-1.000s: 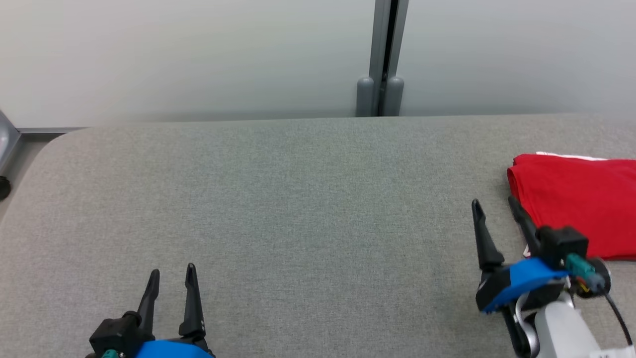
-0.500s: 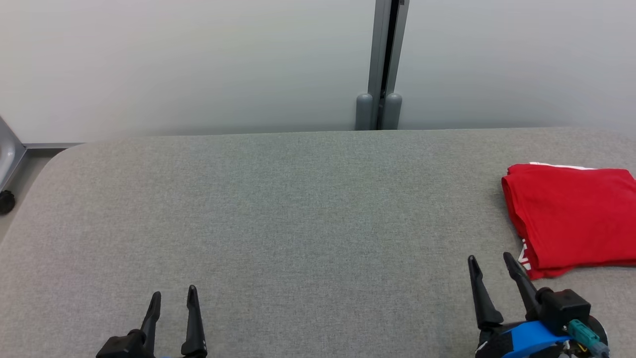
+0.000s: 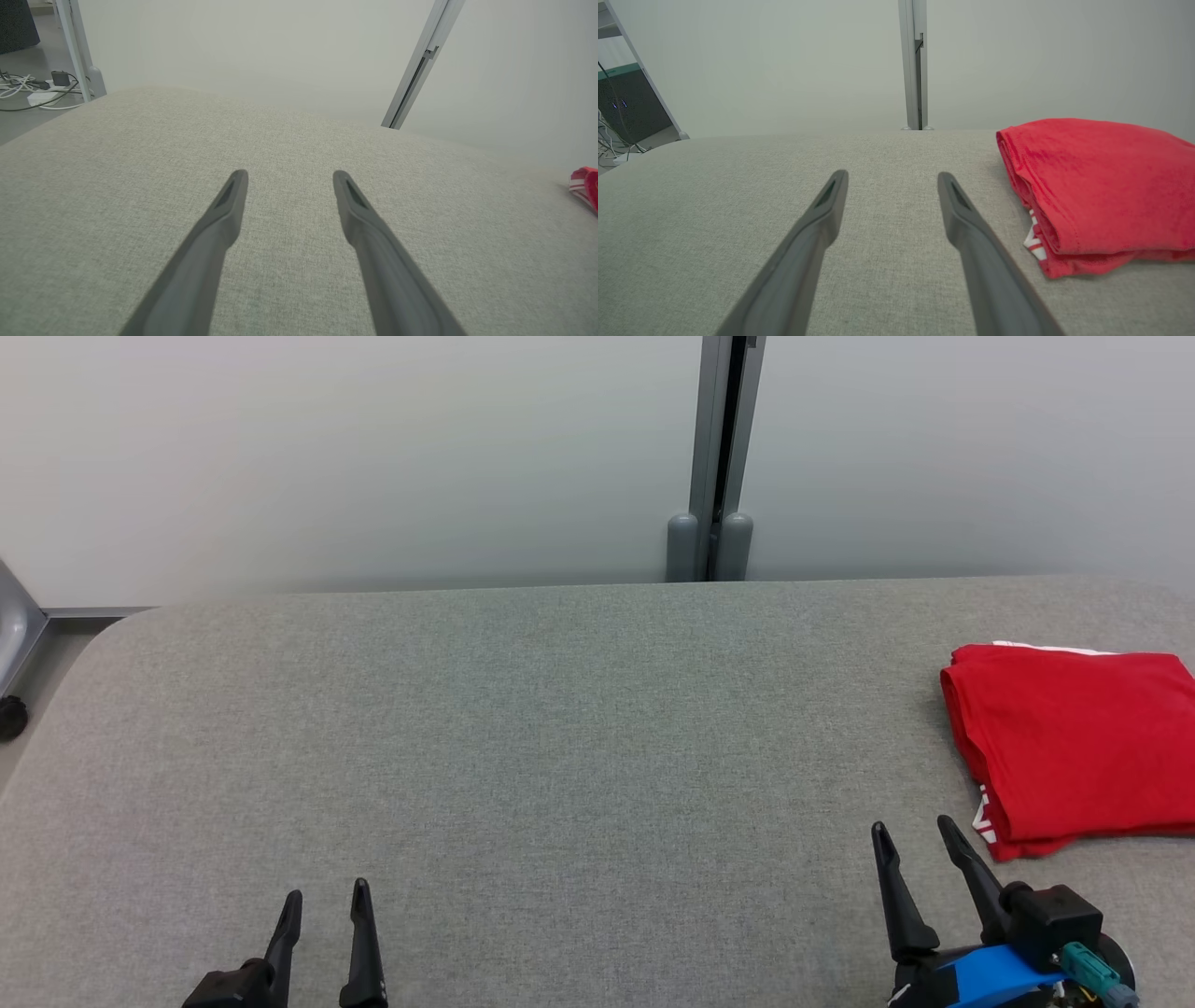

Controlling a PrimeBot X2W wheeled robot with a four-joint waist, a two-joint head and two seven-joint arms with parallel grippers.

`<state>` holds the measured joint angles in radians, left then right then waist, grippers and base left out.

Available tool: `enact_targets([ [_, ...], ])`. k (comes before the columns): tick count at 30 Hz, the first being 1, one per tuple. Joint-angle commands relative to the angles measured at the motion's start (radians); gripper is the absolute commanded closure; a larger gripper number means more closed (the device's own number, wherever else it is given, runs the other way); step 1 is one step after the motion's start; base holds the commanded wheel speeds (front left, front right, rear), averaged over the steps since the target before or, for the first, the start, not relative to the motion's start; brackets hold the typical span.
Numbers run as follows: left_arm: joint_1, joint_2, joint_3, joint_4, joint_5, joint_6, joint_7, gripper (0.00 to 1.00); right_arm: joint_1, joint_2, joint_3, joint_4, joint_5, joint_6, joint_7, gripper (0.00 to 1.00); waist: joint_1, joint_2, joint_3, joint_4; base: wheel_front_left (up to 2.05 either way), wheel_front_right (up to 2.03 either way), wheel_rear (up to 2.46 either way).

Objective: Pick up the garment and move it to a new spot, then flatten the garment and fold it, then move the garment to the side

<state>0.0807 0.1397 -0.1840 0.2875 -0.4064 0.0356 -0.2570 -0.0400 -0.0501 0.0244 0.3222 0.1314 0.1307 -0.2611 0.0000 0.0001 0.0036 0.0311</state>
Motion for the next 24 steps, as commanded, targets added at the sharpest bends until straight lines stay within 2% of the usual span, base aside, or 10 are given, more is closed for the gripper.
enact_targets([
  [1,0.001,0.004,-0.002,0.000,-0.003,0.005,-0.003,0.00,0.008,-0.001,0.001,0.003,0.000,0.000,-0.004,0.00,0.0000,-0.0001,0.000,0.001,0.00,0.00,0.00],
  [11,0.005,0.006,0.000,-0.008,-0.008,0.004,-0.002,0.00,0.000,-0.001,0.011,0.016,0.011,0.000,-0.005,0.00,0.0000,-0.0001,0.002,-0.001,0.00,0.00,0.00],
  [12,0.000,0.004,0.002,-0.006,-0.008,0.003,-0.001,1.00,0.000,0.000,0.011,0.015,0.011,0.000,0.000,1.00,0.0000,-0.0001,0.002,-0.001,0.00,0.00,0.00],
  [17,0.008,-0.007,0.004,0.029,-0.016,0.002,0.004,1.00,0.011,0.001,0.009,0.052,0.022,0.000,0.008,1.00,0.0000,-0.0001,0.002,-0.001,0.00,0.00,0.00],
  [24,-0.013,-0.015,0.034,0.023,-0.131,-0.014,0.041,1.00,0.001,0.001,-0.007,0.040,0.163,0.000,0.046,1.00,0.0000,-0.0001,0.002,-0.003,0.00,0.00,0.00],
])
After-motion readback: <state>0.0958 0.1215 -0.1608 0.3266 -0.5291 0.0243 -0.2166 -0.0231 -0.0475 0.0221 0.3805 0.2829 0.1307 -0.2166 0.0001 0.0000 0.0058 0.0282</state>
